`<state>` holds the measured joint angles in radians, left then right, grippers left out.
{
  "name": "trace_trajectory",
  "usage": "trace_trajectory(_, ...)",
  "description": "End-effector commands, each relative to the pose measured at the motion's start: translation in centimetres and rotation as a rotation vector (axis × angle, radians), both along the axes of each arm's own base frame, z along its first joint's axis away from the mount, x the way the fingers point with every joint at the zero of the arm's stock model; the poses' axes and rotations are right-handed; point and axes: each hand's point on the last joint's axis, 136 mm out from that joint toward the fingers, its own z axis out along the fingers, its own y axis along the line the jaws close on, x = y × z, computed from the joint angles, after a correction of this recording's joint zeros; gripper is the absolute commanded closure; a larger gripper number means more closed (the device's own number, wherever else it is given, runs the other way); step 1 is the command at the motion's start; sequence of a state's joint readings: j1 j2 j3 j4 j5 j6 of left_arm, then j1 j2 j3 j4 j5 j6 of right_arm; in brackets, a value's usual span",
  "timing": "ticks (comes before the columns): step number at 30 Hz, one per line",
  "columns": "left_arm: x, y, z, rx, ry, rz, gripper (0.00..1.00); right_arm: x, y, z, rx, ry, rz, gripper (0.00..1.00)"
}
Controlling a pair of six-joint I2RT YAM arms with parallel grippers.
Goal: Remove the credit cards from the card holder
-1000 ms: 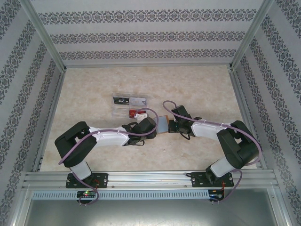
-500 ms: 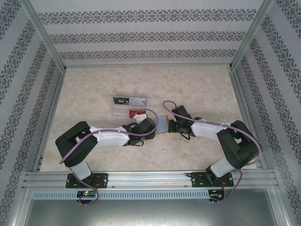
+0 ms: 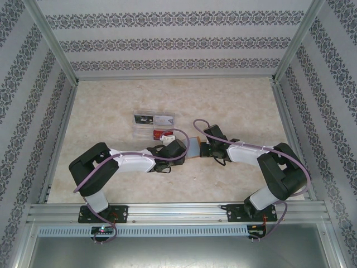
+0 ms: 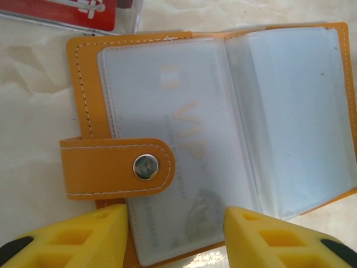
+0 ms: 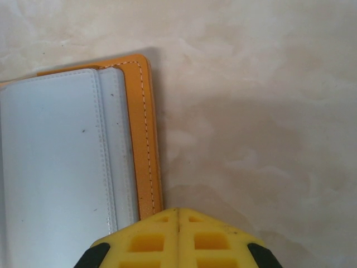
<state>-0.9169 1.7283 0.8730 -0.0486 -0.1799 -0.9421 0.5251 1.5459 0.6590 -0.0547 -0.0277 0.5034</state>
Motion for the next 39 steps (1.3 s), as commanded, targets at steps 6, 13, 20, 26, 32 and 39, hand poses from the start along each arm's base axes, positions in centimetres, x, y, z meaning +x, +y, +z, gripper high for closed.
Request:
trace_trajectory(6,0.2,-3.8,2.2,-0.105,-0.055,-0.135,0.49,0.1,0.5,-0.3,0.034,0.019,-0.006,1.00)
trace_trajectory(13,0.4,-4.0,2.9,-0.102,-0.071,-0.152,0.41,0.1,0.6,-0.3,0.038,0.021,-0.005,1.00)
trace_trajectory(20,0.7,-4.9,4.2,-0.109,-0.098,-0.193,0.32,0.1,0.6,-0.3,0.040,0.021,-0.004,1.00)
trace_trajectory(26,1.1,-5.6,4.9,-0.108,-0.114,-0.215,0.31,0.1,0.6,-0.2,0.041,0.017,-0.007,1.00)
trace_trajectory(32,1.6,-6.7,4.8,-0.115,-0.110,-0.234,0.31,0.1,0.4,0.0,0.046,0.010,-0.014,1.00)
trace_trajectory(39,1.7,-5.8,4.9,-0.093,-0.109,-0.194,0.31,0.3,-0.3,0.7,0.042,-0.016,-0.038,1.00)
